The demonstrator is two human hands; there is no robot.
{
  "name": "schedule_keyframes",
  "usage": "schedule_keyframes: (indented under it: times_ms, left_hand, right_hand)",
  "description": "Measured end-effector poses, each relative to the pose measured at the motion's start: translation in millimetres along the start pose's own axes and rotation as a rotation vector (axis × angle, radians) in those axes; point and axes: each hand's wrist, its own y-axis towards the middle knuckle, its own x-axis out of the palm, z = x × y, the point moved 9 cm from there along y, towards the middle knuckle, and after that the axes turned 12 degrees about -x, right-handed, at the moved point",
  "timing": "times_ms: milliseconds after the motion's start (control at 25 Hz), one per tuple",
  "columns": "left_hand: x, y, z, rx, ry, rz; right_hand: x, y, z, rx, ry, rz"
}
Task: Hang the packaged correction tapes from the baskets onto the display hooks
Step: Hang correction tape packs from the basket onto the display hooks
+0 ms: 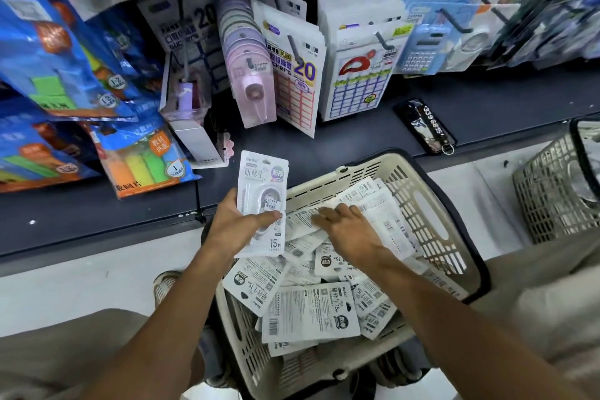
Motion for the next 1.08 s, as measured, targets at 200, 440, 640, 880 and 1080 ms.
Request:
schedule_keyframes:
  times_ms: [200,440,640,880,1080]
  left_hand:
    - [-6.7,-4.5,12.0,0.076,-0.012,0.055]
    - [8.8,-23.8,49.0,0.327,0.414,0.087]
    - [58.4,-55.2,41.7,0.215,0.399,-0.281]
    - [65.3,-93.9,56.3,-0.079,-0.084,-0.654]
    - [63.8,-101.4,67.1,-0.010,0.032,-0.625]
  right_hand:
    - [-53.1,4.1,26.5,-0.006,0.270,0.228]
    - [-107.8,-11.6,24.2,-0.122,0.222,-0.234]
    - [-182.2,-19.4,-17.7,-0.217,0.577,-0.291]
    - [-245.0,-11.3,-29.4,-0.189,0.915,-0.185]
    - [-276.1,-7.4,-28.1,-0.121,0.697,0.167]
